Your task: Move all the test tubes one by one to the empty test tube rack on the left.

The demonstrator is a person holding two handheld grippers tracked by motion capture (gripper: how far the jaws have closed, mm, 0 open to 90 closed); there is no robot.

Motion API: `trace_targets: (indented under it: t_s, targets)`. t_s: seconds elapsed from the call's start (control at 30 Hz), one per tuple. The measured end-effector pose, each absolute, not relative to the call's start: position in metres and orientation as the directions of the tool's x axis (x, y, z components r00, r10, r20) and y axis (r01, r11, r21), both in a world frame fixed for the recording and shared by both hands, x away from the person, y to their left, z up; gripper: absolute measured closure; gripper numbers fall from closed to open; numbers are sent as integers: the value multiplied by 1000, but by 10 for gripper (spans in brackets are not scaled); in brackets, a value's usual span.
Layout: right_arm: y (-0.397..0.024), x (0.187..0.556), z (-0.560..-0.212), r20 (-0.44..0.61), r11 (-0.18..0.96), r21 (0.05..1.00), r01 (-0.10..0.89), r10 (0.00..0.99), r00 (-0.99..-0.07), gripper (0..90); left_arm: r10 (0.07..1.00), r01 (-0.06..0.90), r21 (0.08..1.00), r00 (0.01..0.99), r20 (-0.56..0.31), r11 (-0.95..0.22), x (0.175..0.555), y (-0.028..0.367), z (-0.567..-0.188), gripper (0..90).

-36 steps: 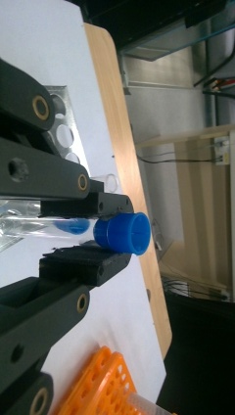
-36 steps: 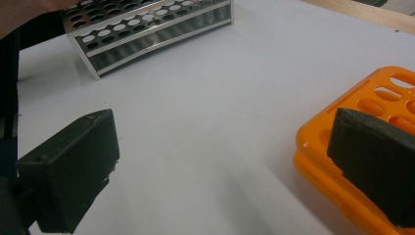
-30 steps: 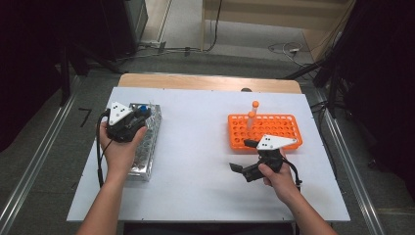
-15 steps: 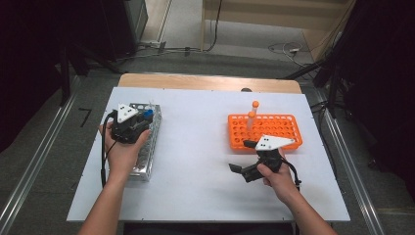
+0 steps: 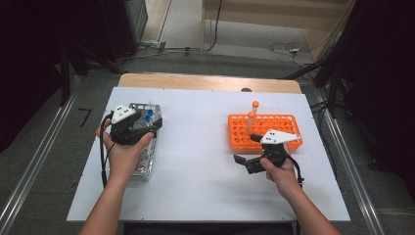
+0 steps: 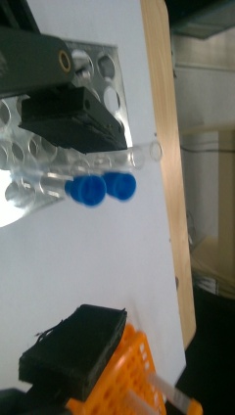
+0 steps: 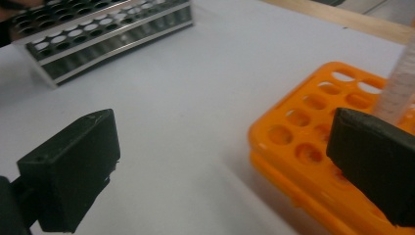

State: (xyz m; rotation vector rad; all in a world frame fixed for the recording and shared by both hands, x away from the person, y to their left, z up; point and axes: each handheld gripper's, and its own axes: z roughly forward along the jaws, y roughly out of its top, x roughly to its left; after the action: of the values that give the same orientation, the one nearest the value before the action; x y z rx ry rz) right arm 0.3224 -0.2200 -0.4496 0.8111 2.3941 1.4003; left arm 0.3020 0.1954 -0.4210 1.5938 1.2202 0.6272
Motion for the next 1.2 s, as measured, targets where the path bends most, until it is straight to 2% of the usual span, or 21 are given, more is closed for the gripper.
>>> trace_targets:
  t_s: [0.13,0.27,0.33,0.67,1.0,1.2]
  targets:
    - [-225,331,-448,71,345,870,353,620,-781,0,899,389,921,407,-162,-10,293,187,-418,100]
    - [-229,342,-450,81,318,863,393,681,-728,65,865,386,922,471,-174,-24,286,177,-418,33]
    - [-230,347,-453,79,309,853,421,721,-689,134,849,385,922,497,-177,-33,284,171,-419,3]
    - [-231,368,-466,45,289,843,454,803,-594,440,791,381,922,583,-186,-65,277,140,-422,0]
    - [-229,380,-477,24,289,845,450,820,-572,587,752,384,919,631,-191,-89,274,118,-429,0]
    - [-223,382,-480,8,282,860,426,826,-564,624,747,397,912,636,-192,-104,274,112,-433,2]
